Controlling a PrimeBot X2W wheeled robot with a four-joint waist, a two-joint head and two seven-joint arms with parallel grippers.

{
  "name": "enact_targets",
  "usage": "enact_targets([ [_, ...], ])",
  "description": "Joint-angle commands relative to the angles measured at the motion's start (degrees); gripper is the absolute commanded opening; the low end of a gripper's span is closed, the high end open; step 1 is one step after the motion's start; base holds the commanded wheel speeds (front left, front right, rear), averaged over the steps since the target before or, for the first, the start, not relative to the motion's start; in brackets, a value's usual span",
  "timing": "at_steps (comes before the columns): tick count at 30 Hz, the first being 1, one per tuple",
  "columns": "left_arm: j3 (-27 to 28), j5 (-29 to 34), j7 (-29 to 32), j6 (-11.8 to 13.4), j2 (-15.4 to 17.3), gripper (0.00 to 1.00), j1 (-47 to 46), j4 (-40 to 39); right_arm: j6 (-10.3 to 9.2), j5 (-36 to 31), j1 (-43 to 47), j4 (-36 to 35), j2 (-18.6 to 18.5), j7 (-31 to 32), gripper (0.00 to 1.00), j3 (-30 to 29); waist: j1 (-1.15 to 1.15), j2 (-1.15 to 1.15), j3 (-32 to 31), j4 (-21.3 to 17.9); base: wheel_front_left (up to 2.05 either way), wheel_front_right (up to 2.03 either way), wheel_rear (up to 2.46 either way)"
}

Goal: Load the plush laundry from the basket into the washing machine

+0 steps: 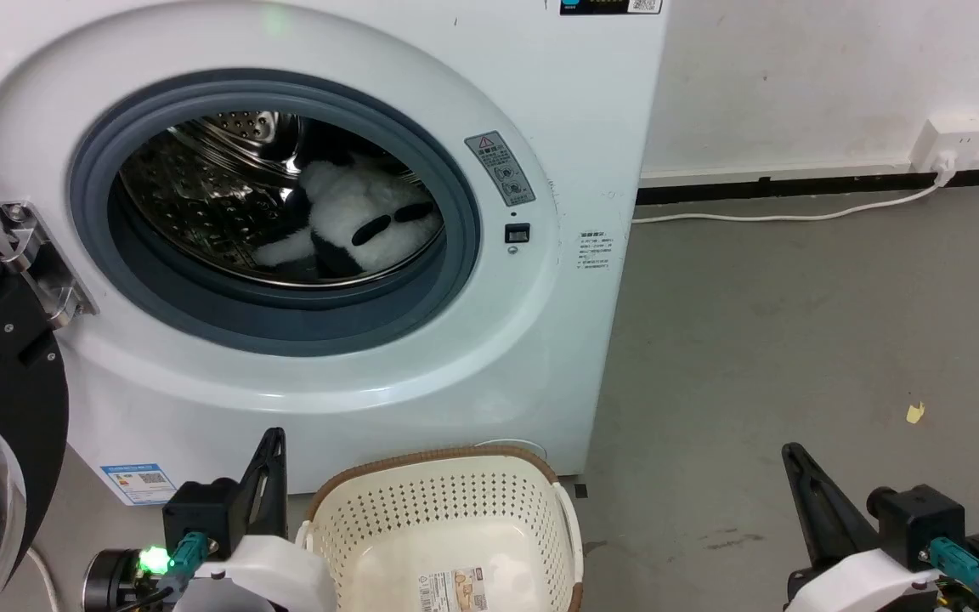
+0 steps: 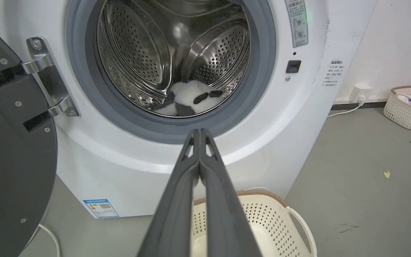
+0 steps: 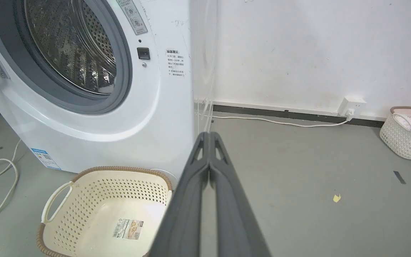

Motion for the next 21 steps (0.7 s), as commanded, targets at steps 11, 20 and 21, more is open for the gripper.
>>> enact_targets([
  [11, 1.4, 2.4, 1.0, -1.0, -0.9, 0.00, -0.3, -1.1, -0.04, -1.2, -1.9, -0.7, 0.2, 0.8, 0.00, 0.4, 0.00, 0.00, 0.2, -0.6, 0.00, 0.00, 0.00],
  [20, 2.2, 3.9, 1.6, -1.5, -1.6, 0.00, -0.3, -1.8, -0.04, -1.9, -2.5, -0.9, 0.2, 1.3, 0.00, 0.6, 0.00, 0.00, 0.4, -1.1, 0.00, 0.00, 0.00],
  [21, 2.3, 4.0, 1.7, -1.6, -1.7, 0.00, -0.3, -1.8, -0.04, -2.0, -2.6, -0.9, 0.2, 1.3, 0.00, 0.6, 0.00, 0.00, 0.5, -1.2, 0.00, 0.00, 0.00],
])
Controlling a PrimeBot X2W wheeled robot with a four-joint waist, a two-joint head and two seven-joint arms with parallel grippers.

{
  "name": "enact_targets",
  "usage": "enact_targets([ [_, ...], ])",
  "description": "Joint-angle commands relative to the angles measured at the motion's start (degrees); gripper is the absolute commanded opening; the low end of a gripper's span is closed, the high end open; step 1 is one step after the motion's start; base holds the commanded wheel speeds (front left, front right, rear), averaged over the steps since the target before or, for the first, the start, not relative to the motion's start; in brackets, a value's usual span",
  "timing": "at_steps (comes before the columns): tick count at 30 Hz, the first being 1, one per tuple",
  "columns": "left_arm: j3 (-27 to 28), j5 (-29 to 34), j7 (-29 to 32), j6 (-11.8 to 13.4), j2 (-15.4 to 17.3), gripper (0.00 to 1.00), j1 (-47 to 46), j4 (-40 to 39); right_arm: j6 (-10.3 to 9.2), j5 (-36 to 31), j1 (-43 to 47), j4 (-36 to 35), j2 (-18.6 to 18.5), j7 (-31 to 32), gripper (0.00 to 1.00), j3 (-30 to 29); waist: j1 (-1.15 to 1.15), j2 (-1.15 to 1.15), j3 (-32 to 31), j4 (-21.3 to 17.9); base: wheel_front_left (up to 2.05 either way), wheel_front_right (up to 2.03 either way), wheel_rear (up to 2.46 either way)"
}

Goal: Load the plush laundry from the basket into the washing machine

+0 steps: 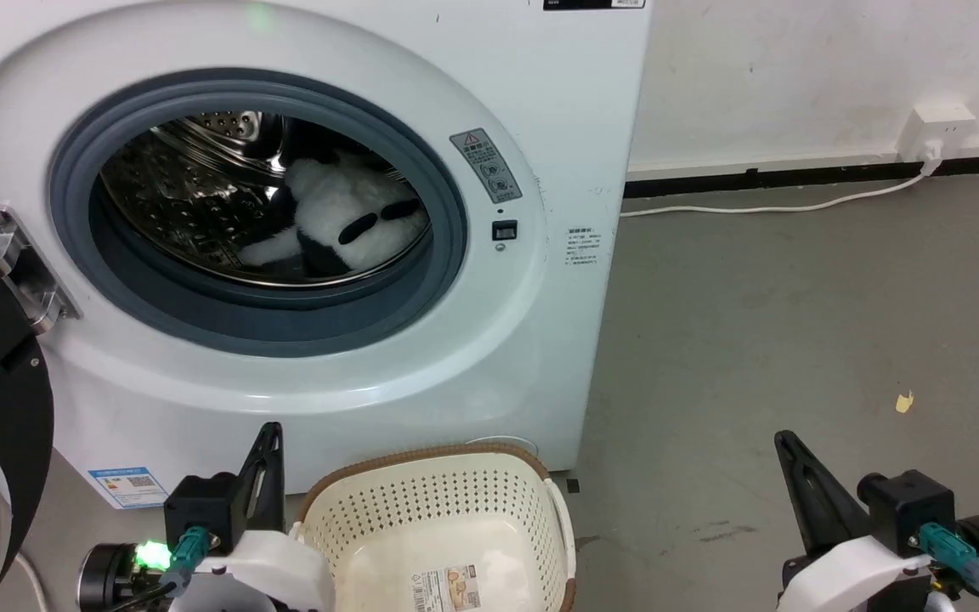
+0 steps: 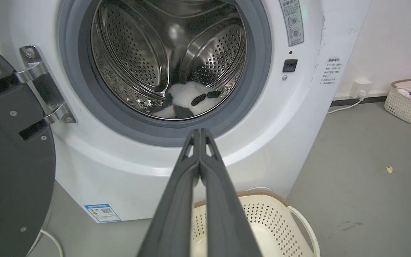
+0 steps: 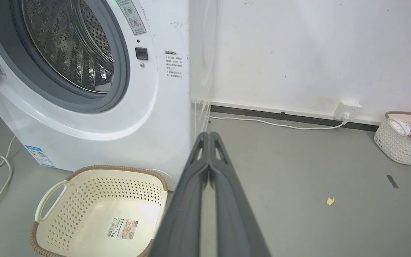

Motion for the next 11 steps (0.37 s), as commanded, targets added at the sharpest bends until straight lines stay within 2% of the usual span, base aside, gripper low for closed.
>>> enact_targets([
  [1, 0.5, 0.7, 0.3, -0.3, -0.3, 0.00, -0.3, -0.5, -0.05, -0.6, -1.3, -0.4, 0.2, 0.4, 0.00, 0.1, 0.00, 0.00, 0.0, -0.1, 0.00, 0.00, 0.00],
  [11, 0.7, 1.1, 0.4, -0.4, -0.4, 0.00, -0.3, -0.7, -0.05, -0.8, -1.5, -0.5, 0.2, 0.5, 0.00, 0.1, 0.00, 0.00, 0.1, -0.2, 0.00, 0.00, 0.00],
])
